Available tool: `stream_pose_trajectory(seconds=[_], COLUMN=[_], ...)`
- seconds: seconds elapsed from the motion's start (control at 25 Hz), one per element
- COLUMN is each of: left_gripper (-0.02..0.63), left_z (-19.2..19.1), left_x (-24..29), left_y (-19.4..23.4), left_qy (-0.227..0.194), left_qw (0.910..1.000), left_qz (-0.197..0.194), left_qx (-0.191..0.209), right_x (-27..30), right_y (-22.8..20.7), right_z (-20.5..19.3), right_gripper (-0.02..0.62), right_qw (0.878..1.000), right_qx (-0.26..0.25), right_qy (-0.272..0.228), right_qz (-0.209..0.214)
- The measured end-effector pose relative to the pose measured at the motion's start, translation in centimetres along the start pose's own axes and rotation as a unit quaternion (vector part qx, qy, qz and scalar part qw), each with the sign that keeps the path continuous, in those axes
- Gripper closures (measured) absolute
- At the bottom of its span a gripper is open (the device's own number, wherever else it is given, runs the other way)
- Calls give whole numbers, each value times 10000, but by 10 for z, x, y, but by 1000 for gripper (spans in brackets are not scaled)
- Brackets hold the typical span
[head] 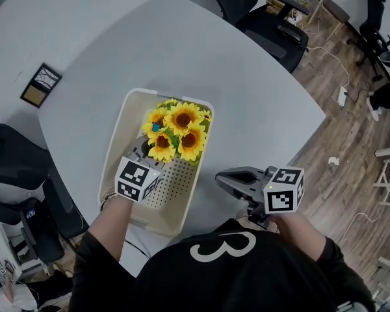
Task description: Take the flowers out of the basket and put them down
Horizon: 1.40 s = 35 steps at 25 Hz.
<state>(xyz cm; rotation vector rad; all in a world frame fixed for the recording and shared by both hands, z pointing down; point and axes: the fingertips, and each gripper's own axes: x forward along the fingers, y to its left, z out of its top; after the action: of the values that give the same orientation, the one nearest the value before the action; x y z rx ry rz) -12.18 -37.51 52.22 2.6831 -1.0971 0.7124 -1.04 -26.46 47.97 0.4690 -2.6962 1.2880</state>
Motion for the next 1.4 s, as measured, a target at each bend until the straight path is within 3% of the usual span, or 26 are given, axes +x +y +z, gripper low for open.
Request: stream_pose_trajectory(seconds=[0.52, 0.8, 1.4], left_gripper=[551, 552, 552], left_z=[3, 9, 51], left_x=[-9, -20, -59], left_y=[-5, -3, -3], left_qy=[48, 30, -417], left_qw=[9997, 9993, 9939], left_qz=[76, 324, 850], left_qx=[-221, -194, -567], right_x=[-13, -24, -45], right_y=[2, 9, 36], right_z=[1, -1, -9], right_gripper=[588, 588, 588], right_qw=[10000, 9999, 9991], right_qx=[10, -46, -315], right_qy=[-49, -34, -115], right_qz=[68, 114, 267])
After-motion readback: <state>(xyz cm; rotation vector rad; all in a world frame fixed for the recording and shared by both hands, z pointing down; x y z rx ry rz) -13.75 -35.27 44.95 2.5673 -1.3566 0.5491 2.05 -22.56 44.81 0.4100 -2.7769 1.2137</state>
